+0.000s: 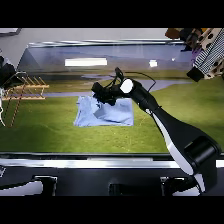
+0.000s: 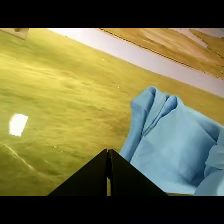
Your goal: Fold the clothes and pants, and hang the long-sleeved shirts on hangers.
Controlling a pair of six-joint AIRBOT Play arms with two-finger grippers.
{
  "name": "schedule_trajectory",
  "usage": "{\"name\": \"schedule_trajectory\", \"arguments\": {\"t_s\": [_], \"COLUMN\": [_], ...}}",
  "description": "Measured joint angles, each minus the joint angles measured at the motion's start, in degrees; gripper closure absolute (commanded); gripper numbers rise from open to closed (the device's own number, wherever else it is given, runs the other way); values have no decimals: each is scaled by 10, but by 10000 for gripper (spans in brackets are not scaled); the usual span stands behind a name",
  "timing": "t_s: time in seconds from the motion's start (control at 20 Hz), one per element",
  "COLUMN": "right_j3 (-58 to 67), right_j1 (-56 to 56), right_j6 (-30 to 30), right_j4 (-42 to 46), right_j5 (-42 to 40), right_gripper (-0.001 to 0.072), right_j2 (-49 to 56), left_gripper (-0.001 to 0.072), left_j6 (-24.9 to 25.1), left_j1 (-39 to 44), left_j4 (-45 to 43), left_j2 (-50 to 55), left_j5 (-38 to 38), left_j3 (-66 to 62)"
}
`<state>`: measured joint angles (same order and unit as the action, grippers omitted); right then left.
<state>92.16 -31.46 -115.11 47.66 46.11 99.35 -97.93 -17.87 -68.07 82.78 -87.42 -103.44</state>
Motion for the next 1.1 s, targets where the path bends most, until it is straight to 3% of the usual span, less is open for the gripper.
{"name": "schedule_trajectory", "arguments": {"t_s": [0.3,0.35,0.45,0.5,0.85,1.1], "right_j3": [0,0,0,0,0,0], "right_j1": [-16,-17,-18,-18,-2,130], "right_j6": [2,2,2,5,87,114], "right_j4": [5,5,4,-3,-107,-45], "right_j5": [-25,-33,-46,-48,6,115], "right_gripper": [673,606,388,332,282,233], "right_j2": [27,29,32,33,-8,-74], "left_gripper": [693,693,693,692,692,692], "left_j6": [0,0,0,0,-13,-16], "left_j1": [-1,-1,-1,-1,-1,-1], "left_j4": [1,1,1,1,1,1], "left_j2": [0,0,0,0,0,0], "left_j5": [0,0,-1,-1,-2,-3], "left_j3": [0,0,0,0,0,0]}}
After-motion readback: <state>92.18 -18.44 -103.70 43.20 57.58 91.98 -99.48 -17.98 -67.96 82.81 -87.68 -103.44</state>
